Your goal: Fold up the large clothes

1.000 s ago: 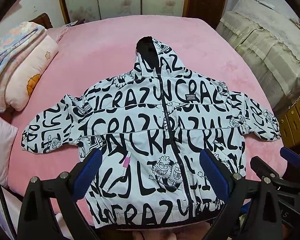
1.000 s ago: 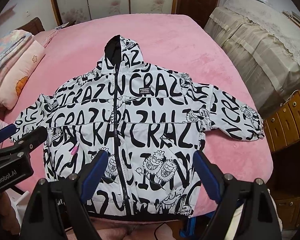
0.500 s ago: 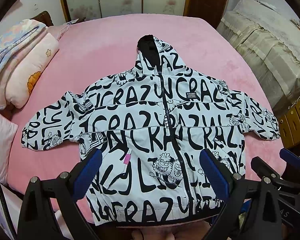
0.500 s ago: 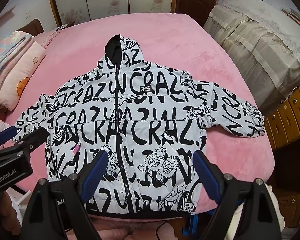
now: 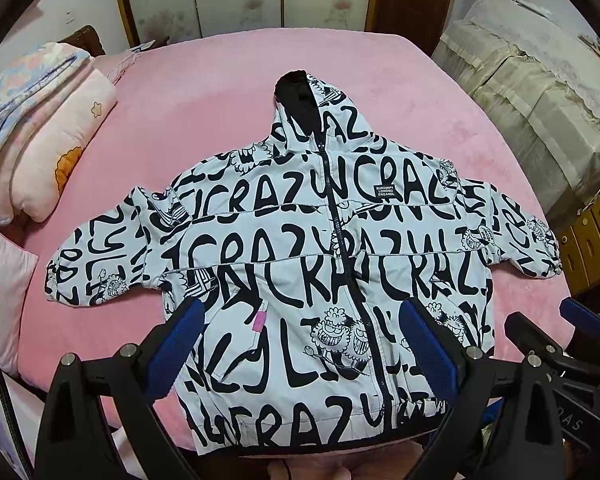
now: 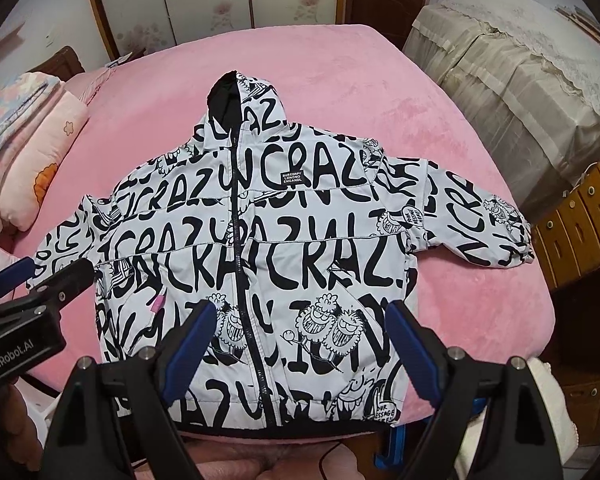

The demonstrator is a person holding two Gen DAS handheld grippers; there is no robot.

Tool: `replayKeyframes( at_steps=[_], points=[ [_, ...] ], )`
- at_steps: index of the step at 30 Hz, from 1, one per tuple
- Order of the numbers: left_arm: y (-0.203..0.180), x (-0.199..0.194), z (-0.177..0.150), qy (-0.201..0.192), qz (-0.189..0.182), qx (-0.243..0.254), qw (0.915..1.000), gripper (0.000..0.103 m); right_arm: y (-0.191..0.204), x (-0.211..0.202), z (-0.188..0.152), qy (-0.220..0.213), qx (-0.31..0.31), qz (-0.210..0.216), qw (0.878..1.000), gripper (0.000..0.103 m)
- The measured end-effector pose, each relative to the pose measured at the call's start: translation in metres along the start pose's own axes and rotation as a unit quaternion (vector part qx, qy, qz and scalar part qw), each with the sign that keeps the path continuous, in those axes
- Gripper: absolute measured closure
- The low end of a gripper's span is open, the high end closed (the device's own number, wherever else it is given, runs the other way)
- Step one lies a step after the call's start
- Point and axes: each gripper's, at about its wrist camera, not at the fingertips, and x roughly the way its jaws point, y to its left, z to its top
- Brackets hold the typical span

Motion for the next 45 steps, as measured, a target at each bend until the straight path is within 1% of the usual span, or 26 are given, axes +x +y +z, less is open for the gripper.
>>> replayKeyframes(
  at_steps=[6, 9, 13, 15, 19, 27, 32, 38, 43, 45],
  points=[
    [0.002, -0.001, -0.002, 0.000, 0.000, 0.002, 1.0000, 0.006, 0.006, -0.002, -0.003, -0.003, 0.015, 0.004, 1.000, 0.016],
    [0.010, -0.001, -0.009, 0.001, -0.003, 0.009, 1.0000, 0.006, 0.000, -0.001, 0.000, -0.002, 0.028, 0.008, 1.000, 0.016],
    [0.008, -0.003, -0.008, 0.002, -0.008, 0.022, 0.9997, 0.006, -0.009, -0.004, -0.003, -0.005, 0.050, 0.010, 0.999, 0.017],
    [0.000, 0.000, 0.002, 0.004, -0.009, 0.031, 0.9995, 0.006, -0.012, -0.005, -0.005, -0.006, 0.060, 0.009, 0.998, 0.018],
    [-0.009, 0.002, 0.005, 0.007, -0.014, 0.046, 0.9988, 0.006, -0.021, -0.005, -0.008, -0.004, 0.077, 0.010, 0.997, 0.021],
    [-0.030, 0.007, 0.013, 0.007, -0.016, 0.068, 0.9976, 0.006, -0.042, -0.004, -0.013, -0.002, 0.110, 0.008, 0.994, 0.021],
    [-0.045, 0.011, 0.019, 0.008, -0.008, 0.078, 0.9969, 0.006, -0.058, 0.000, -0.011, -0.001, 0.126, 0.015, 0.992, 0.021],
    [-0.070, 0.015, 0.031, 0.000, 0.013, 0.086, 0.9962, 0.006, -0.084, 0.013, 0.001, 0.002, 0.134, 0.033, 0.990, 0.021],
    [-0.105, 0.013, 0.049, -0.024, 0.040, 0.105, 0.9934, 0.006, -0.118, 0.025, 0.021, 0.004, 0.149, 0.056, 0.987, 0.021],
    [-0.121, 0.013, 0.059, -0.031, 0.046, 0.113, 0.9920, 0.006, -0.140, 0.031, 0.032, 0.005, 0.159, 0.065, 0.985, 0.021]
  ],
)
